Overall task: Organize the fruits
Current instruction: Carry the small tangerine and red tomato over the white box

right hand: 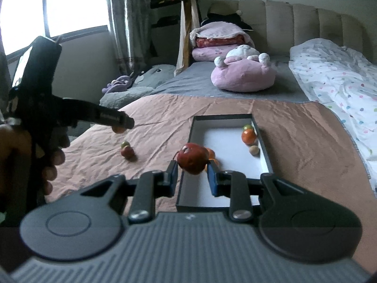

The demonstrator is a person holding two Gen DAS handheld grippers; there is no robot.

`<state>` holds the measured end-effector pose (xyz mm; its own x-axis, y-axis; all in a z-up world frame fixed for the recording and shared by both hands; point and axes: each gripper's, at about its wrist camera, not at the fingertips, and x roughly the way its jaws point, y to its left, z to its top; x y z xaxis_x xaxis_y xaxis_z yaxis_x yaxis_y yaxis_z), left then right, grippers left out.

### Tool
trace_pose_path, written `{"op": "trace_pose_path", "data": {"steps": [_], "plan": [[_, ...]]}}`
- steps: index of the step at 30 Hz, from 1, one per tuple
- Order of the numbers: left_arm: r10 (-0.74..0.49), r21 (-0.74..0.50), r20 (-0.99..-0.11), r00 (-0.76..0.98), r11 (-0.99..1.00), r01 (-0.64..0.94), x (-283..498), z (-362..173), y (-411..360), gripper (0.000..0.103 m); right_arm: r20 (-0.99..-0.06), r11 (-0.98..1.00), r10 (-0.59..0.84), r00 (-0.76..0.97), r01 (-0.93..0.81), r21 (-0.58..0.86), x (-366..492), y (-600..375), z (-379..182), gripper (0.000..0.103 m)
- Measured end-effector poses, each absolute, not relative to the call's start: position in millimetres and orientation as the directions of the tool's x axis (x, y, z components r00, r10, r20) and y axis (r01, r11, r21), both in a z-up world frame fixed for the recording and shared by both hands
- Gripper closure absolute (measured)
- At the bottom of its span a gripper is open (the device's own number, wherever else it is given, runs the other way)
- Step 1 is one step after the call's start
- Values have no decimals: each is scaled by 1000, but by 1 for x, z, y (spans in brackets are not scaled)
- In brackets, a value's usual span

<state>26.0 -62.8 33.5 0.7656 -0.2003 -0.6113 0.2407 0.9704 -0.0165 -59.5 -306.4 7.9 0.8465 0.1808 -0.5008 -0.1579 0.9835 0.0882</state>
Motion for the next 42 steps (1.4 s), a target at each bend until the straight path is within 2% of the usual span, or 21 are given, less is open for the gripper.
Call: {"op": "trace_pose_path", "data": {"steps": [20,42], "plan": [[-277,2,-603,748,937,349,57,43,-142,67,-526,987,153,837,-105,119,-62,-339,-2,73],[-310,2,-653,691,911,412,102,5,-183,67,-576,987,161,801,-115,115,-43,-339,-12,73]]}}
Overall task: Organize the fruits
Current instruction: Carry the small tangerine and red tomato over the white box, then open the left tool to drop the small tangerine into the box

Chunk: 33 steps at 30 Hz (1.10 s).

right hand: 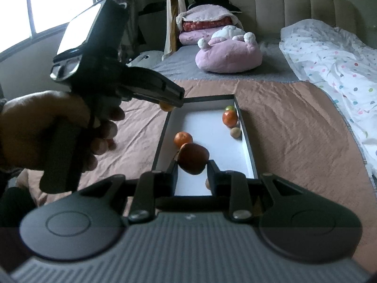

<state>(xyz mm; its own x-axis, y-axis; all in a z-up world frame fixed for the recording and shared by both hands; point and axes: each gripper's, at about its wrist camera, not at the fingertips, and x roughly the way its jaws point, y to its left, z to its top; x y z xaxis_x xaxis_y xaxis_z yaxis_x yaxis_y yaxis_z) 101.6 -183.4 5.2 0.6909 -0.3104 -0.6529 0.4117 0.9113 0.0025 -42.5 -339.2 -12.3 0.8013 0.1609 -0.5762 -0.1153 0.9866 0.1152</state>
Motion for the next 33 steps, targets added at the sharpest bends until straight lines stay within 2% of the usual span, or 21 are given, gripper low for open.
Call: {"op": "trace_pose_path", "data": {"steps": [23,28,33], "plan": [[-342,9,-660,669,887,462,106,-11,-210,67,-600,986,163,783,-120,112,-33,-338,-18,74],[-348,15,-648,678,883,469,104,-8,-210,52,-599,986,164,783,-121,112,-33,-337,-18,74],[-357,11,-641,680,881,473,102,-3,-208,49,-597,987,162,786,-120,109,-34,-337,-17,74]]}}
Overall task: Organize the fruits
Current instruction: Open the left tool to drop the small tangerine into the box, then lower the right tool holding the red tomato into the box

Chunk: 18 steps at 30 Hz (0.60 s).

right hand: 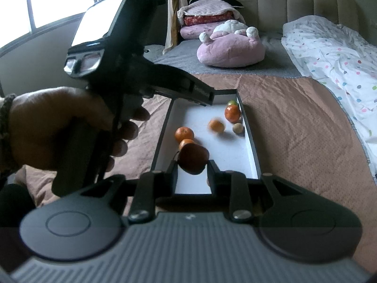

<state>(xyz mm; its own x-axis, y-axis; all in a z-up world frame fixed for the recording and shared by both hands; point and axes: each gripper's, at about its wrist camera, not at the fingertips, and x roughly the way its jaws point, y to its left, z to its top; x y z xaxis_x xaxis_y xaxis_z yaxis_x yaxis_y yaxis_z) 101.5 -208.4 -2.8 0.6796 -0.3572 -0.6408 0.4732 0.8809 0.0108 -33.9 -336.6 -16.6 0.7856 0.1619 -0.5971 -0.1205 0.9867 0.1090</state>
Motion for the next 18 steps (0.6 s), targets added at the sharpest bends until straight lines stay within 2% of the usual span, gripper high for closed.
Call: {"op": "trace_pose_path", "data": {"steps": [10,18], "plan": [[-346,5,-627,698,894,448,89,12,-188,43,-592,986,168,789,-131,105,-34,-330,-16,73],[-320,6,-617,719,912,410,82,20,-161,43,-583,984,180,792,-152,96,-27,-320,-12,73]]}}
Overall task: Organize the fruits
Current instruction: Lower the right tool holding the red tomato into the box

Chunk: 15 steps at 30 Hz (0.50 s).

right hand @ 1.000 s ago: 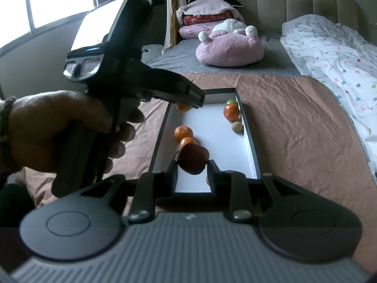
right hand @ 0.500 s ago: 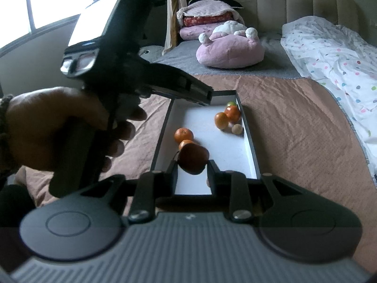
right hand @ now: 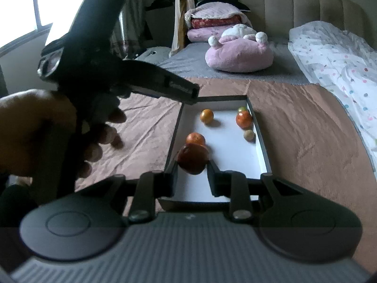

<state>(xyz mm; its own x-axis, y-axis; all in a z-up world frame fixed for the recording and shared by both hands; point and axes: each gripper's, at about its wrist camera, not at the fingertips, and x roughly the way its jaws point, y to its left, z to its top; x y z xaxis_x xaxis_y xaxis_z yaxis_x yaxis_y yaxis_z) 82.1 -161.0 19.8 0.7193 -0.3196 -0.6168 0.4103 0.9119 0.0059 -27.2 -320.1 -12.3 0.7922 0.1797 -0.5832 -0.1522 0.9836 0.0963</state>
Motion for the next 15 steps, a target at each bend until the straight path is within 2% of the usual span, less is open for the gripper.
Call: {"op": "trace_pose_path", "data": {"steps": [15], "plan": [[-291,-15,-622,727,932,361,62,23,-122,42,-588,989,141,796,-85,122,5,-328,-17,73]]}}
